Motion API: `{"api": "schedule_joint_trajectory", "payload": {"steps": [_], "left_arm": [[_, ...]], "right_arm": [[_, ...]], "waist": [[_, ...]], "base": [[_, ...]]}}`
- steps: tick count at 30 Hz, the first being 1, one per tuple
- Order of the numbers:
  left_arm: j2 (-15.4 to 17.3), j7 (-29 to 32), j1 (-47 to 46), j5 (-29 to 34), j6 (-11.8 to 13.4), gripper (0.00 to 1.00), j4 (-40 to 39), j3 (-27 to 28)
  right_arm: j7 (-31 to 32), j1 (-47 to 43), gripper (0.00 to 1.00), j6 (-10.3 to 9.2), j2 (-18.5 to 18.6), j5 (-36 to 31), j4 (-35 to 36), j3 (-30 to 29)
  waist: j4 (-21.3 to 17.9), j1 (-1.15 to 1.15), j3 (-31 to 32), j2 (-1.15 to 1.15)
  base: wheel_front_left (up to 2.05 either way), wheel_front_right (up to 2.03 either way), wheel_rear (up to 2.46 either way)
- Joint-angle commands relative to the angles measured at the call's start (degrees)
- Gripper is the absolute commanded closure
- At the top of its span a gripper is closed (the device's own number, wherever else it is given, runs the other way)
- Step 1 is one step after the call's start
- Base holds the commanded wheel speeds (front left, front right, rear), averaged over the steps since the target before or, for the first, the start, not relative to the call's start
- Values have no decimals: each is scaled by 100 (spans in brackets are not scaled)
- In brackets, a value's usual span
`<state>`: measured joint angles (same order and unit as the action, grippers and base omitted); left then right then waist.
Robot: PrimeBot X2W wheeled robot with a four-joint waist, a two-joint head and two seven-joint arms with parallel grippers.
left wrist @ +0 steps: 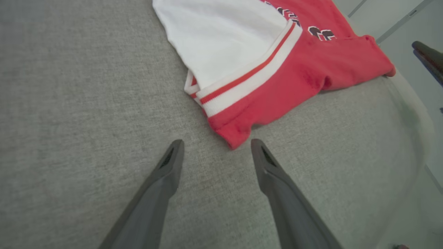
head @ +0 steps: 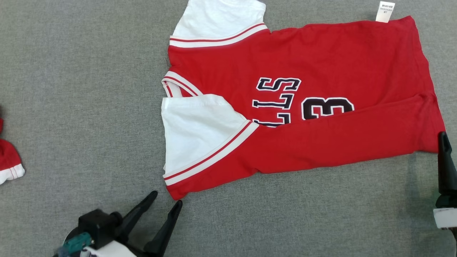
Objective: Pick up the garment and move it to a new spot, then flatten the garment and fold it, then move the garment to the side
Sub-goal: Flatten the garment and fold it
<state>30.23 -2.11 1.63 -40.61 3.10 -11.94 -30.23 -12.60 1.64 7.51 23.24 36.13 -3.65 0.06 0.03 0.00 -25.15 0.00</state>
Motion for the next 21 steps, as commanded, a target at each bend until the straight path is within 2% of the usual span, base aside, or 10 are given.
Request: {"api": "schedule_joint_trajectory", "payload": {"steps": [1,3,4,5,6,8,21], "left_arm": [[-1,118,-239,-45,-55,0,103,-40],[-40,210,-386,-21,-113,0,241,-95],[-54,260,-449,-17,-143,4,305,-131],[-83,240,-534,0,-169,14,351,-140],[-107,232,-610,16,-202,51,399,-152],[-96,268,-680,60,-268,100,500,-221],[-29,228,-617,77,-340,100,576,-294]], "right_arm": [[-5,124,0,-4,73,65,-103,66],[-15,192,0,-4,107,108,-223,146],[-32,227,0,-4,134,137,-273,174],[-53,263,0,-3,164,169,-330,197],[-62,298,0,-3,190,191,-395,221],[-74,324,0,-3,235,231,-498,272],[471,659,0,-3,387,699,-1234,687]], "waist": [[-1,0,-9,0],[-1,0,-20,0],[-2,0,-30,0],[-4,0,-41,0],[-8,0,-50,0],[-14,0,-60,0],[-1,0,-14,0]], "base": [[0,0,0],[0,0,0],[0,0,0],[0,0,0],[0,0,0],[0,0,0],[0,0,0]]}}
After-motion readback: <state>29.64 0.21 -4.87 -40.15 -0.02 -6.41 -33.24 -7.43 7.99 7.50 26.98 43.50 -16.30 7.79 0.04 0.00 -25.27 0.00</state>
